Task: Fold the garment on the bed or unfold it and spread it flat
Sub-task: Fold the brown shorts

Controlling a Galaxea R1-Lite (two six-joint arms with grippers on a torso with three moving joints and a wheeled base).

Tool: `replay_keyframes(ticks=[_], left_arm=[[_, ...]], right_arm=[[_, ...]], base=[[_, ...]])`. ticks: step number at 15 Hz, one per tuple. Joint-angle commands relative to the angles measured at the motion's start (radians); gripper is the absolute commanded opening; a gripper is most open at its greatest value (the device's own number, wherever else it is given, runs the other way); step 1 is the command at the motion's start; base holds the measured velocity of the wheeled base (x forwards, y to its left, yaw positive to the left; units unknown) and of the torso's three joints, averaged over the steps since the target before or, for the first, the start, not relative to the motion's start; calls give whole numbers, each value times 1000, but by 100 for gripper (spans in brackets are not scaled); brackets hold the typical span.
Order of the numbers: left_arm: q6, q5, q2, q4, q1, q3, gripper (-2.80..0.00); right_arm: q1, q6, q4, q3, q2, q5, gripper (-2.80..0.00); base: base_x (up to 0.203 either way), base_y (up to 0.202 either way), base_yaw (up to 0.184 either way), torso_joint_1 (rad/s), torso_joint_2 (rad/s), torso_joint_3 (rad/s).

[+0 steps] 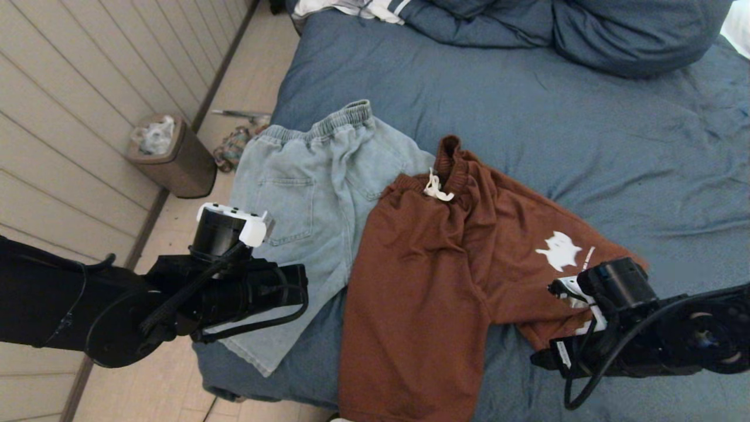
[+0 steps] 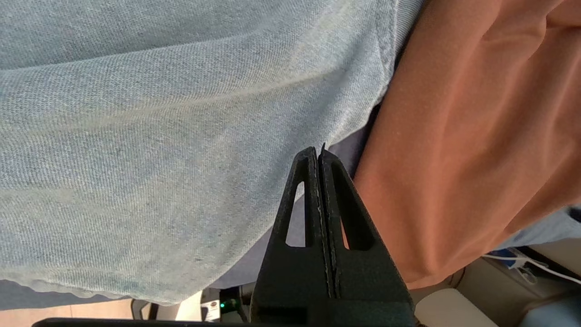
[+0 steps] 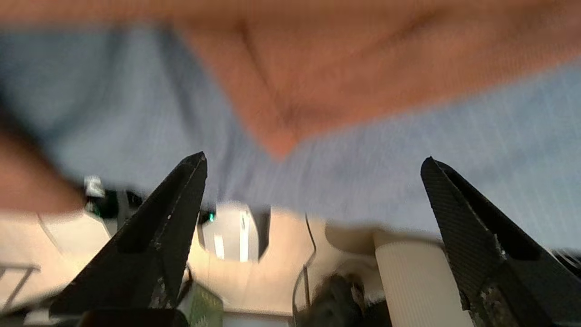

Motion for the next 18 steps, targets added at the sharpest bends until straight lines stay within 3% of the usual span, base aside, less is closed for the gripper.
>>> replay_keyframes(ticks=[1,4,13,14,15,18], left_arm=[[-3,0,7,-7,0,2,-280],[-2,0,13,-10,0,2,-280],[-3,-1,15,-10,0,7,-280],[-3,-1,16,-10,0,7,-280],[-3,-1,19,-10,-1,7,-280],[-3,-1,22,-10,0,7,-280]], right_arm=[[-6,0,-69,1,129,0,0],[-19,1,-147,-46,179,1,0],[-24,13,-146,-87,127,5,0],[-24,13,-146,-93,129,5,-12],[-23,13,-146,-90,132,5,-280],[-21,13,-147,-71,128,5,-280]], base=[[0,0,0,0,0,0],[0,0,0,0,0,0],[0,0,0,0,0,0],[0,0,0,0,0,0],[0,0,0,0,0,0],[0,0,0,0,0,0]])
